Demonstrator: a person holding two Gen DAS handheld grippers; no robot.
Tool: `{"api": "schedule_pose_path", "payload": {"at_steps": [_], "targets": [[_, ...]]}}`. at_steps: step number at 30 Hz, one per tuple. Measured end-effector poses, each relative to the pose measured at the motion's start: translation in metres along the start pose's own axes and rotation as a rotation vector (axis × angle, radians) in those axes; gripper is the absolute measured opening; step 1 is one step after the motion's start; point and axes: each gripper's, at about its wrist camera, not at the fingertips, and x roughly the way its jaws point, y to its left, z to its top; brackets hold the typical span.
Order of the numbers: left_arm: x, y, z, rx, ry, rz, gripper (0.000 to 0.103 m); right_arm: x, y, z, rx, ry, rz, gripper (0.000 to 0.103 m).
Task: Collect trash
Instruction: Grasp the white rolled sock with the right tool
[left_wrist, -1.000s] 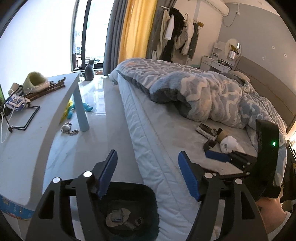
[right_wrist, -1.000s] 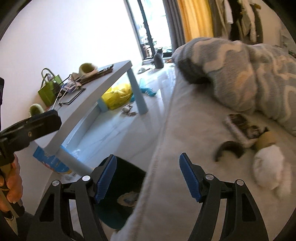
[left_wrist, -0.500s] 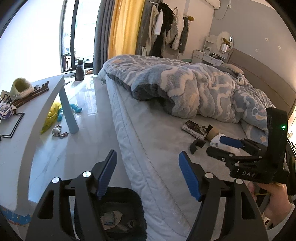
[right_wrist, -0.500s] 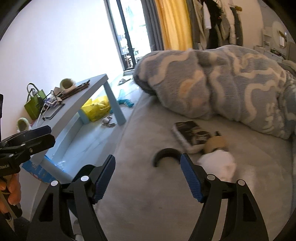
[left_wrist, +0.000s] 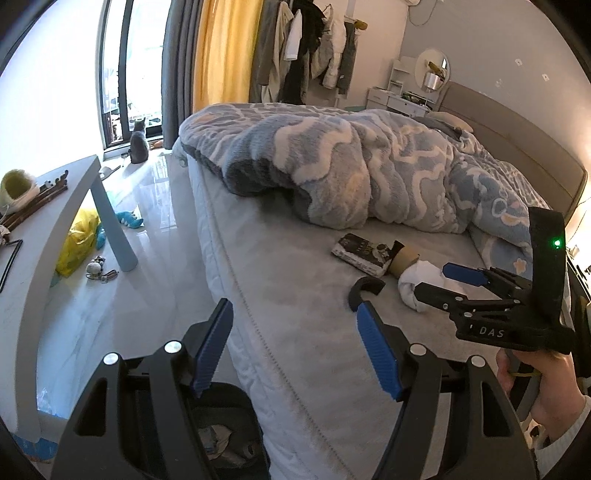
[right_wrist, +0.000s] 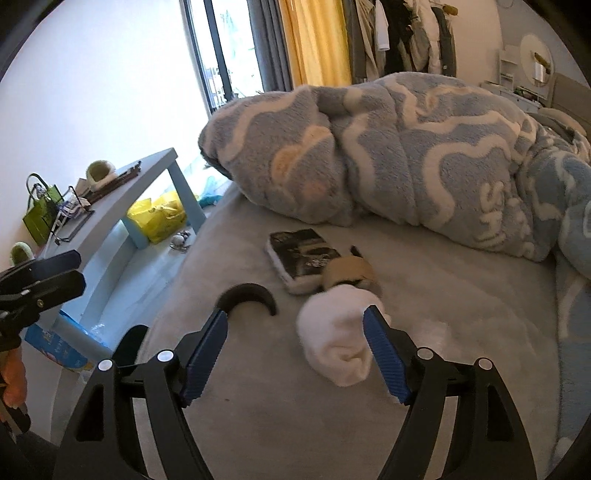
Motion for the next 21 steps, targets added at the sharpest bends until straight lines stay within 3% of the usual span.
{"api": "schedule_pose_path", "payload": {"at_steps": [8, 13, 19, 21], "targets": [[0.014, -0.01, 0.002, 0.017, 0.018, -0.02, 0.073, 0.013, -0.014, -0.004, -0.02, 0.05, -0.048, 0.077], [0.022, -0.017, 0.002, 0.037, 0.032, -0.044, 0.082, 0.02, -0.019, -0.006, -0.027, 0.073, -0.049, 0.077], [0.035, -0.026, 0.003, 0.044, 0.044, -0.105, 0.086, 0.029, -0.027, -0.006, 0.005, 0.098, -0.012, 0.065], [0.039, -0.029, 0.003, 0.057, 0.049, -0.116, 0.086, 0.03, -0.03, -0.005, 0.016, 0.099, 0.0, 0.057]]}}
